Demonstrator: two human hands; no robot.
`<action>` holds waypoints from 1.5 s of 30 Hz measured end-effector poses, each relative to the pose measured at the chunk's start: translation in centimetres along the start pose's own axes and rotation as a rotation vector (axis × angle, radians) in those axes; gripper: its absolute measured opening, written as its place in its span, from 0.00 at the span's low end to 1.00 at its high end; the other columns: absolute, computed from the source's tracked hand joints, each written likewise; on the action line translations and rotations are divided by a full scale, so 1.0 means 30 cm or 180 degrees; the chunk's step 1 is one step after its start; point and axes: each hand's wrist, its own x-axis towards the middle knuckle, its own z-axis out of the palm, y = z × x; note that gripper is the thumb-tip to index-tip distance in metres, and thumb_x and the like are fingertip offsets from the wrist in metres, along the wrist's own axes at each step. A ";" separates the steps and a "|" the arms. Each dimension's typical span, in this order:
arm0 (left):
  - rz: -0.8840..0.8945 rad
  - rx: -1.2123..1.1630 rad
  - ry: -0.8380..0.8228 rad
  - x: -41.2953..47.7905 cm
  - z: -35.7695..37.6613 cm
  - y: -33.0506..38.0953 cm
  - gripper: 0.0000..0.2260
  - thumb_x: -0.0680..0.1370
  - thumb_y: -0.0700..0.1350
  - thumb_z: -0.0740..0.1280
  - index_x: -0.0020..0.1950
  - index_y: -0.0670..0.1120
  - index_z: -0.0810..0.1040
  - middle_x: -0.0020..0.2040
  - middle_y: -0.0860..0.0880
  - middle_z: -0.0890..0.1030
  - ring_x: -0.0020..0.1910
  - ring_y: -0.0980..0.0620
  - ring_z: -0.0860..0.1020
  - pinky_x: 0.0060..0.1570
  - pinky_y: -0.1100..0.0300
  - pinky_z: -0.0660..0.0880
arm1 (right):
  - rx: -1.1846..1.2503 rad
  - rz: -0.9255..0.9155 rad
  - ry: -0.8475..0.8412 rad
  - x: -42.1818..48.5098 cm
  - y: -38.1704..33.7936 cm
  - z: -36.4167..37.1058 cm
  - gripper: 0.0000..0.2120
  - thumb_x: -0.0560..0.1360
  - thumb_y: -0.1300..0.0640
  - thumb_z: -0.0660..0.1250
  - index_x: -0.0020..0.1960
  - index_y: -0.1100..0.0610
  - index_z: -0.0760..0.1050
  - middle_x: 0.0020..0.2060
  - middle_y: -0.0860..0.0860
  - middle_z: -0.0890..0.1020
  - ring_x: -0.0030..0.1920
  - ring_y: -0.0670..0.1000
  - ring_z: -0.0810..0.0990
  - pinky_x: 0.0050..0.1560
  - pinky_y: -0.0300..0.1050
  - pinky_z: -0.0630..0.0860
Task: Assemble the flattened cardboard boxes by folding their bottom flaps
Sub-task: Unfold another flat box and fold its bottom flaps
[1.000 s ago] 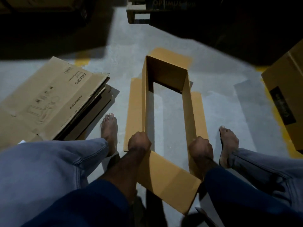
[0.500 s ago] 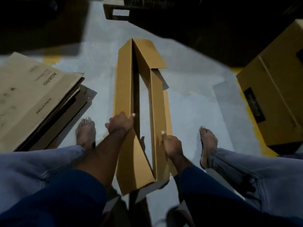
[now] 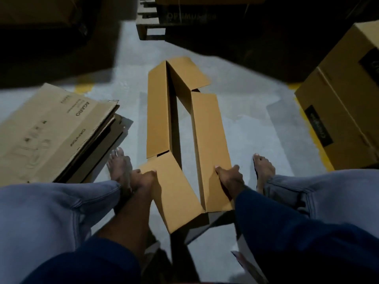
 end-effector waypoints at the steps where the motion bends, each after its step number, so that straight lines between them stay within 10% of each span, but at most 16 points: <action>1: 0.0123 -0.0229 -0.0104 0.011 -0.011 0.010 0.06 0.77 0.40 0.73 0.51 0.41 0.79 0.55 0.38 0.82 0.46 0.42 0.80 0.51 0.53 0.77 | -0.0022 -0.0066 0.0048 -0.009 -0.004 -0.020 0.36 0.77 0.37 0.68 0.75 0.57 0.64 0.69 0.60 0.74 0.65 0.64 0.76 0.62 0.57 0.76; 6: 0.0123 -0.0718 -0.1007 -0.094 0.016 0.073 0.29 0.70 0.49 0.77 0.69 0.47 0.75 0.60 0.43 0.83 0.56 0.40 0.82 0.56 0.40 0.80 | 0.0495 -0.0623 0.0077 -0.073 -0.007 -0.074 0.18 0.77 0.48 0.69 0.62 0.57 0.79 0.58 0.56 0.83 0.56 0.59 0.81 0.61 0.54 0.79; 8: 0.0261 -0.0575 -0.1350 -0.230 0.014 0.120 0.19 0.76 0.48 0.74 0.66 0.47 0.75 0.57 0.42 0.83 0.56 0.39 0.82 0.57 0.39 0.80 | 0.0713 -0.0787 0.0027 -0.113 -0.006 -0.082 0.10 0.78 0.54 0.67 0.56 0.56 0.81 0.52 0.56 0.85 0.50 0.57 0.83 0.53 0.51 0.82; 17: 0.0182 -0.0380 -0.2293 -0.419 0.051 0.124 0.21 0.80 0.67 0.62 0.64 0.56 0.79 0.59 0.53 0.81 0.60 0.44 0.79 0.60 0.42 0.77 | 0.1134 -0.1643 -0.1232 -0.430 -0.090 -0.092 0.13 0.82 0.43 0.66 0.53 0.53 0.81 0.44 0.49 0.86 0.45 0.50 0.85 0.37 0.39 0.77; 21: 0.0173 -0.0282 -0.2390 -0.383 0.072 0.113 0.31 0.79 0.71 0.56 0.74 0.53 0.74 0.70 0.50 0.76 0.68 0.40 0.74 0.66 0.38 0.72 | 0.0620 -0.1831 -0.0599 -0.433 -0.093 -0.043 0.12 0.79 0.51 0.72 0.61 0.52 0.76 0.47 0.46 0.81 0.45 0.47 0.81 0.33 0.34 0.76; 25: 0.0069 -0.0175 -0.2084 -0.303 0.069 0.144 0.29 0.82 0.67 0.57 0.71 0.46 0.75 0.66 0.47 0.79 0.63 0.40 0.77 0.57 0.45 0.76 | 0.0101 -0.1562 -0.0177 -0.349 -0.114 -0.035 0.15 0.77 0.52 0.74 0.61 0.55 0.78 0.51 0.52 0.83 0.47 0.54 0.82 0.43 0.49 0.84; 30: -0.0131 -0.0598 -0.1381 -0.172 0.082 0.195 0.27 0.82 0.59 0.64 0.76 0.44 0.67 0.73 0.40 0.72 0.70 0.39 0.71 0.63 0.47 0.72 | -0.0358 -0.1783 -0.0195 -0.302 -0.127 -0.027 0.15 0.80 0.52 0.70 0.63 0.58 0.76 0.51 0.51 0.81 0.47 0.54 0.79 0.36 0.39 0.74; 39: -0.0660 -0.2697 -0.1156 -0.024 0.189 0.237 0.53 0.63 0.68 0.74 0.82 0.52 0.57 0.80 0.38 0.59 0.77 0.37 0.63 0.71 0.41 0.66 | -0.0298 -0.1977 -0.0366 -0.278 -0.112 0.014 0.09 0.81 0.53 0.68 0.59 0.55 0.77 0.49 0.49 0.80 0.45 0.48 0.78 0.34 0.34 0.70; 45: 0.0236 -0.2724 -0.0677 -0.124 0.218 0.223 0.34 0.77 0.62 0.70 0.76 0.58 0.54 0.75 0.42 0.69 0.66 0.41 0.75 0.66 0.39 0.71 | -0.0612 -0.2139 -0.0237 -0.319 -0.154 0.024 0.03 0.80 0.57 0.65 0.48 0.55 0.77 0.44 0.52 0.82 0.42 0.51 0.81 0.42 0.47 0.82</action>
